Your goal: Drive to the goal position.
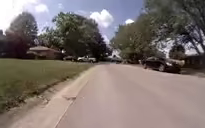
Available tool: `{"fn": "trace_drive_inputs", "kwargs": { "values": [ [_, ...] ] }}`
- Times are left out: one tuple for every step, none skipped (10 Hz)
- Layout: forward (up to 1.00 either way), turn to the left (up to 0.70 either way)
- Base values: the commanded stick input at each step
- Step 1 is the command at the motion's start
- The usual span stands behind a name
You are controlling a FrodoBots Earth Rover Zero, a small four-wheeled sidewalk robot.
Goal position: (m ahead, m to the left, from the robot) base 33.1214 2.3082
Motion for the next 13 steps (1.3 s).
{"fn": "trace_drive_inputs", "kwargs": {
  "values": [
    [1.0,0.0],
    [1.0,0.0],
    [1.0,0.0],
    [1.0,0.0],
    [1.0,0.0],
    [1.0,0.0],
    [1.0,0.0],
    [1.0,0.0],
    [1.0,0.0],
    [1.0,0.0],
    [1.0,0.0],
    [1.0,0.0],
    [1.0,0.0]
  ]
}}
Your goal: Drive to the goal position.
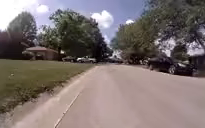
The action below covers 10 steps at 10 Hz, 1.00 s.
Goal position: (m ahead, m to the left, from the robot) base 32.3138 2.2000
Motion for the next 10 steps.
{"fn": "trace_drive_inputs", "kwargs": {
  "values": [
    [1.0,0.0],
    [1.0,0.0],
    [1.0,0.0],
    [1.0,0.0],
    [1.0,0.0],
    [1.0,0.0],
    [1.0,0.0],
    [1.0,0.0],
    [1.0,0.0],
    [1.0,0.0]
  ]
}}
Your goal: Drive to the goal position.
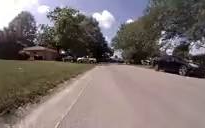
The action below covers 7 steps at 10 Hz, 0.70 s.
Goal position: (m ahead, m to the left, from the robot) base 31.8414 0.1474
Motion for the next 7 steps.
{"fn": "trace_drive_inputs", "kwargs": {
  "values": [
    [1.0,0.0],
    [1.0,0.0],
    [1.0,0.0],
    [1.0,0.0],
    [1.0,0.0],
    [1.0,0.0],
    [1.0,0.0]
  ]
}}
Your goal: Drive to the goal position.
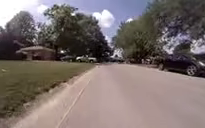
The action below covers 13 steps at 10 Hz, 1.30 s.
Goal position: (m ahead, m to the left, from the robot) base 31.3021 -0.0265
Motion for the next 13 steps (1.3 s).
{"fn": "trace_drive_inputs", "kwargs": {
  "values": [
    [1.0,0.0],
    [1.0,0.0],
    [1.0,0.0],
    [1.0,0.0],
    [1.0,0.0],
    [1.0,0.0],
    [1.0,0.0],
    [1.0,0.0],
    [1.0,0.0],
    [1.0,0.0],
    [1.0,0.0],
    [1.0,0.0],
    [1.0,0.0]
  ]
}}
